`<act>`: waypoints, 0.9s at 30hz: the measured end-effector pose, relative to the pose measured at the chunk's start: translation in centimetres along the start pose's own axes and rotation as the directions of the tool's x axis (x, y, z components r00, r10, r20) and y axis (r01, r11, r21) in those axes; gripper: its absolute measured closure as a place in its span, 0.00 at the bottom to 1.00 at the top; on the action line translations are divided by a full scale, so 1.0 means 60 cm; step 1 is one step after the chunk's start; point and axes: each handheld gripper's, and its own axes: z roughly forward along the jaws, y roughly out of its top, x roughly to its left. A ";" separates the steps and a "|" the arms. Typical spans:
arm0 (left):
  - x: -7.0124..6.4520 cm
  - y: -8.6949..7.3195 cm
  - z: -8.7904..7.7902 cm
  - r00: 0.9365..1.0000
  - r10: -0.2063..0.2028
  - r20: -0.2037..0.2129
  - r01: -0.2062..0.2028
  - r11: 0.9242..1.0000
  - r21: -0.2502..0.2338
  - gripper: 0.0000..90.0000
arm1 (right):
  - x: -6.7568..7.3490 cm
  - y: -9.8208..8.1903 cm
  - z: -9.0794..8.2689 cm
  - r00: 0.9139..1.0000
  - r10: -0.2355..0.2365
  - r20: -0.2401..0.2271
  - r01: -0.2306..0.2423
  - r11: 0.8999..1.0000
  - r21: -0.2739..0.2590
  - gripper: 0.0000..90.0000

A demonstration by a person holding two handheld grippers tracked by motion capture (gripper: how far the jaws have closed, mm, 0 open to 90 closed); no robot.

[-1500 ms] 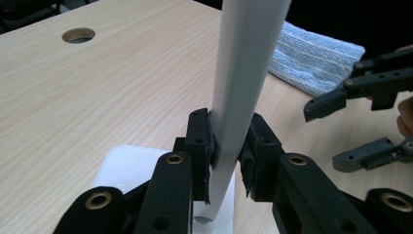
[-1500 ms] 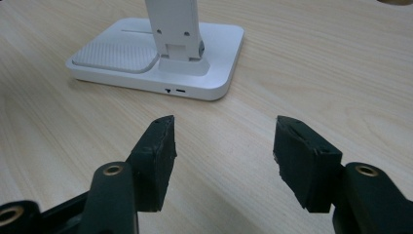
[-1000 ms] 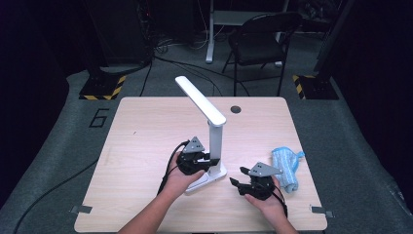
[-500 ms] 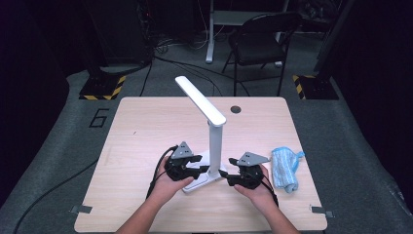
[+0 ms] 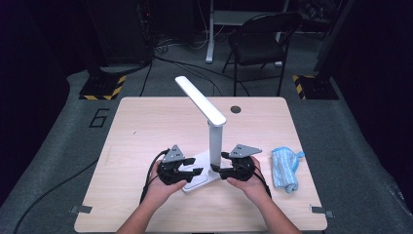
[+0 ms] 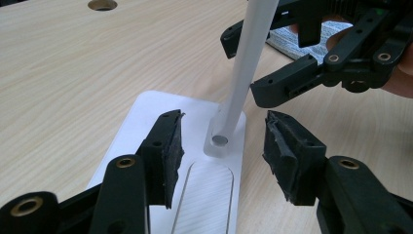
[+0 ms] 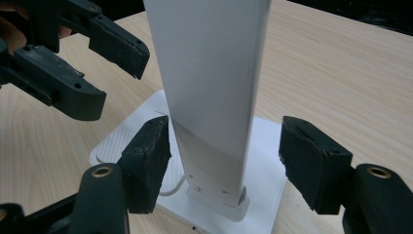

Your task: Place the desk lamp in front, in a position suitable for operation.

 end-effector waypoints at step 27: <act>0.015 -0.016 -0.031 0.998 -0.046 -0.050 0.045 0.999 -0.022 0.54 | 0.011 0.005 0.005 0.998 0.015 -0.069 -0.013 1.000 0.027 0.61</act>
